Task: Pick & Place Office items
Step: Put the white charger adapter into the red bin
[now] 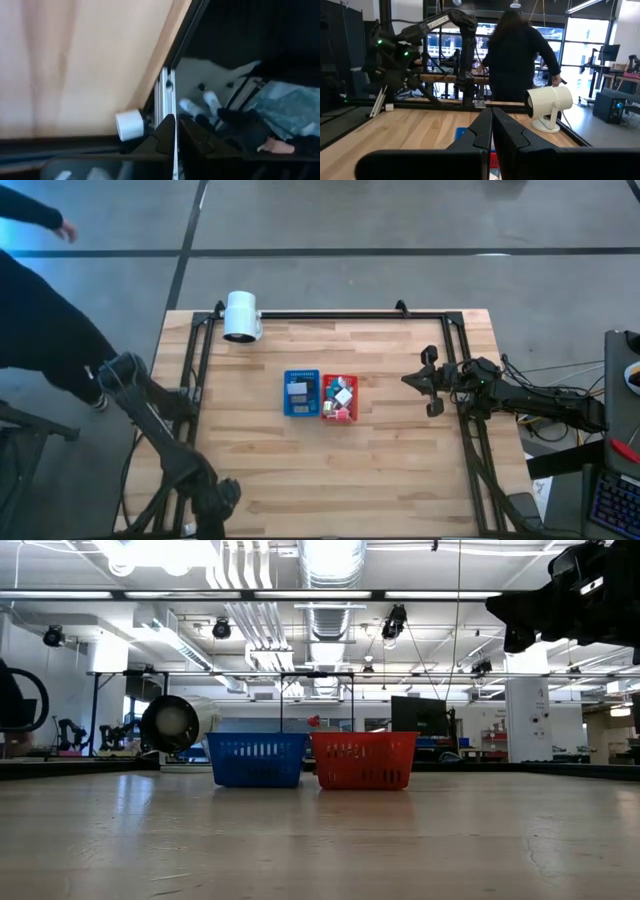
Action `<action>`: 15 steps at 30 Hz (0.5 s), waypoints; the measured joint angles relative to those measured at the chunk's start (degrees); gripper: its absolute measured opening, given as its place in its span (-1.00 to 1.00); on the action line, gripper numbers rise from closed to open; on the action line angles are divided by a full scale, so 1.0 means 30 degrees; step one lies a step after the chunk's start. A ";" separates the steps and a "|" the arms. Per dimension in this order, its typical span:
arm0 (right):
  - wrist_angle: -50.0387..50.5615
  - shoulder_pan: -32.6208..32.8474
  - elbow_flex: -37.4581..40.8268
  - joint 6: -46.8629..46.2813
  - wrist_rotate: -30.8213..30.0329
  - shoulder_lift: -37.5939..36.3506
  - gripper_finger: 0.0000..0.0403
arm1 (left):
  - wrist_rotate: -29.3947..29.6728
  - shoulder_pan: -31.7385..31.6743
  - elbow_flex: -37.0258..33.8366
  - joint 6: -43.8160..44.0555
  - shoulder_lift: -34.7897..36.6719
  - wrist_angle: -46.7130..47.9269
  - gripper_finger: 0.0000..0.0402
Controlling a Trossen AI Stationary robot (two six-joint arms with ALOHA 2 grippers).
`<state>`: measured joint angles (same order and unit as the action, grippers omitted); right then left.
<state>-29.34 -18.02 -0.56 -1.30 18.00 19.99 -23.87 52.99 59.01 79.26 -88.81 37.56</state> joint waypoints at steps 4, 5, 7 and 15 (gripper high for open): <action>-0.0007 0.0000 0.0000 -0.0015 0.0000 -0.0007 -0.96 | -0.1805 0.0927 0.0257 0.1305 -0.1399 -0.0213 -0.96; -0.0007 0.0000 0.0000 -0.0009 0.0000 -0.0007 -0.96 | -0.2196 0.1144 0.0332 0.1595 -0.1727 -0.0254 -0.98; -0.0007 0.0000 -0.0012 -0.0015 0.0000 -0.0003 -0.96 | -0.2491 0.1504 0.0375 0.2082 -0.2166 -0.0225 -0.98; -0.0007 0.0000 -0.0051 -0.0073 0.0007 0.0000 -0.96 | -0.2765 0.1758 0.0288 0.2467 -0.3194 -0.0330 -0.98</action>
<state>-29.36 -18.02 -0.71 -1.52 18.02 19.99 -32.17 58.26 59.88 86.66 -98.39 36.57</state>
